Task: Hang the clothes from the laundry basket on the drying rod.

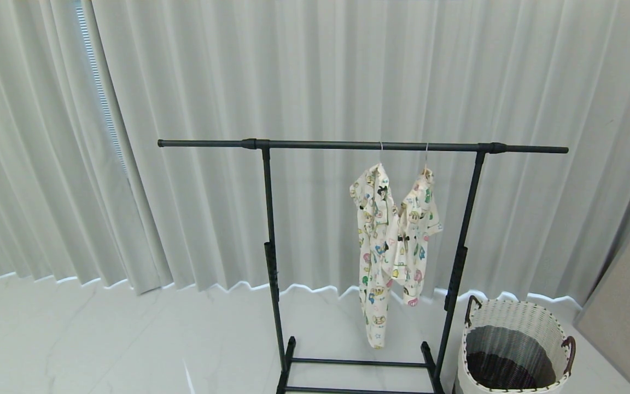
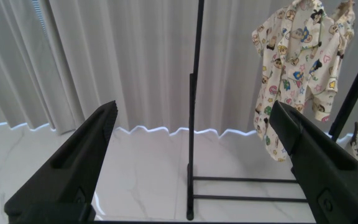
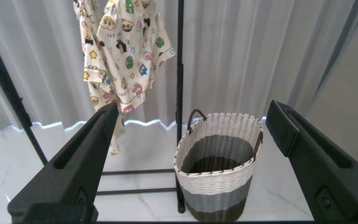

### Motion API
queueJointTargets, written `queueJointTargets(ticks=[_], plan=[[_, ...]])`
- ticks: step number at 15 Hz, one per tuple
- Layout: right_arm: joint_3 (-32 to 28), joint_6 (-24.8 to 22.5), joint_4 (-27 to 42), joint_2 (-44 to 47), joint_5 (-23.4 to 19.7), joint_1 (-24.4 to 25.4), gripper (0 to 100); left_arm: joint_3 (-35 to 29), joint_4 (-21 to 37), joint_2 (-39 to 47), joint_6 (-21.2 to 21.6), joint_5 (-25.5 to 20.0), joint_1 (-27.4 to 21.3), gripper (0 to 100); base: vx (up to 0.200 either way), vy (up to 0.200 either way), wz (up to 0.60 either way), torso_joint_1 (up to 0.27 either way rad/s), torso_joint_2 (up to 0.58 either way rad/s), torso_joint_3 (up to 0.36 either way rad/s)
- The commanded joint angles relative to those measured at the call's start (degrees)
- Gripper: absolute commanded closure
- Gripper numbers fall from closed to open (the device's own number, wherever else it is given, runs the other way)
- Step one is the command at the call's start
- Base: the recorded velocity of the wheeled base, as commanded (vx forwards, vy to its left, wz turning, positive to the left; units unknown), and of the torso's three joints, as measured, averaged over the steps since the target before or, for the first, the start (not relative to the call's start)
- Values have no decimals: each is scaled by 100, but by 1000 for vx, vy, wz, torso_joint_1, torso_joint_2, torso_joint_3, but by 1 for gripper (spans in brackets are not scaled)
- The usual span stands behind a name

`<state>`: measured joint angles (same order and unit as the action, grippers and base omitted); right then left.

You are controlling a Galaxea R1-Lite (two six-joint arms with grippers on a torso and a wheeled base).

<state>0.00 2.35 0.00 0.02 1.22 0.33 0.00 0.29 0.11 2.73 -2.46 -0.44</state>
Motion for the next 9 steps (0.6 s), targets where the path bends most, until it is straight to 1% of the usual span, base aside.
queueJointTargets(ticks=[1,9], plan=[[0,2,0,-2,1,2,0,0,-3,-2,-1,0,0,0,0,0,0,0,0,0],[0,2,0,-2,1,2,0,0,-3,-2,-1,0,0,0,0,0,0,0,0,0]])
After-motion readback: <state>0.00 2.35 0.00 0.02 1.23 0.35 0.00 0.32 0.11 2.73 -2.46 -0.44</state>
